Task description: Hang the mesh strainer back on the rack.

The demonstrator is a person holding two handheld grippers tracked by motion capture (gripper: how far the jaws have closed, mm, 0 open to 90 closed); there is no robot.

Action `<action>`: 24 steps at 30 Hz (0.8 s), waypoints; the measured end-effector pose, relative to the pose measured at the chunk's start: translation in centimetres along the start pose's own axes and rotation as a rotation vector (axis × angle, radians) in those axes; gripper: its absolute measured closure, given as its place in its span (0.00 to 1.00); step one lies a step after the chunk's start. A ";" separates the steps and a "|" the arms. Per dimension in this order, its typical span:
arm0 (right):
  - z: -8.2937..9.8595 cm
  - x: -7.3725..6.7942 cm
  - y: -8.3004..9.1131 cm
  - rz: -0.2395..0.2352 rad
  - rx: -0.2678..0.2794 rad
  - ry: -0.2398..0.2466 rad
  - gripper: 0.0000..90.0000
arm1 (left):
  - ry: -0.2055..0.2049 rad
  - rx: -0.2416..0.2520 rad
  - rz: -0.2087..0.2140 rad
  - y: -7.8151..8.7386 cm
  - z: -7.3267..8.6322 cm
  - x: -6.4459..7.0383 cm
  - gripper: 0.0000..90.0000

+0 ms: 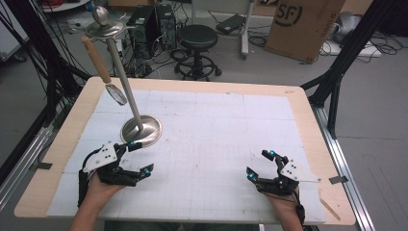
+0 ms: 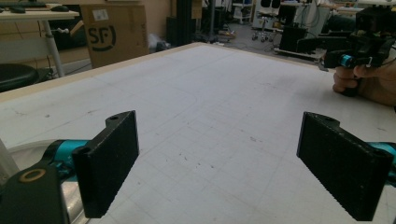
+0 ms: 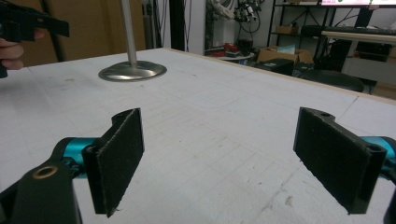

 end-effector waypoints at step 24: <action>0.0 0.0 0.0 -0.003 0.002 -0.006 0.17 | 0.000 -0.008 0.006 -0.1 0.2 0.1 0.15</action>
Point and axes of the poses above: each handheld gripper's, and its own axes: y roughly backward along the jaws, z roughly out of its underside, x roughly to its right, the point moved 8 cm from there along -y, roughly forward along the jaws
